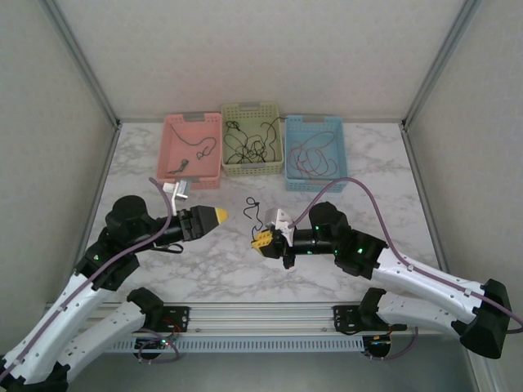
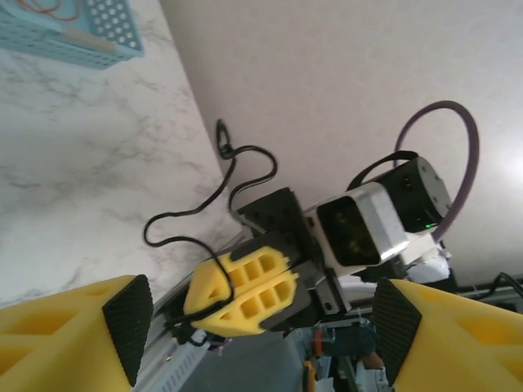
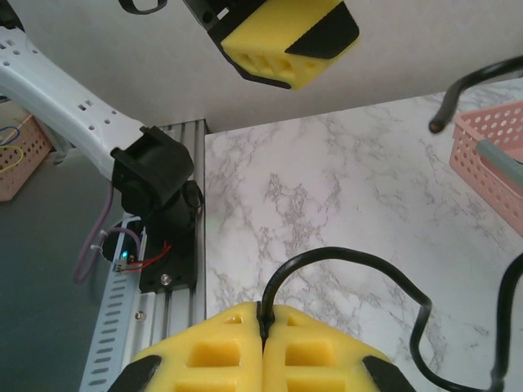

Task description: Untangle the cables

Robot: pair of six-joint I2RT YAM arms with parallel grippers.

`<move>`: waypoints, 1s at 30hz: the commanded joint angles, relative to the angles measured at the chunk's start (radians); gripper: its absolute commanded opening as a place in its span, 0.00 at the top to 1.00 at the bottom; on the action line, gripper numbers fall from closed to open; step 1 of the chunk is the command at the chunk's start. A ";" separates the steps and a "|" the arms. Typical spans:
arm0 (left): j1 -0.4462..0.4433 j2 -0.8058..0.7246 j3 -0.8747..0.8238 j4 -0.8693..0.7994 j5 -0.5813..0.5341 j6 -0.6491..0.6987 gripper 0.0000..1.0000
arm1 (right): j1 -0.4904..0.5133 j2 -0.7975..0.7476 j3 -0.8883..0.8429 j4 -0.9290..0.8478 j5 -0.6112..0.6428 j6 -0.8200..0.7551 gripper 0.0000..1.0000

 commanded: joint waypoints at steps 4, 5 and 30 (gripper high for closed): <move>-0.077 0.072 -0.029 0.177 -0.020 -0.065 0.31 | 0.007 -0.015 0.013 0.032 0.019 -0.018 1.00; -0.091 0.087 -0.031 0.195 -0.030 -0.068 0.34 | 0.007 -0.012 0.013 0.031 0.022 -0.018 1.00; -0.230 0.249 -0.008 0.265 -0.197 -0.094 0.71 | 0.007 0.014 0.012 0.019 0.047 -0.021 1.00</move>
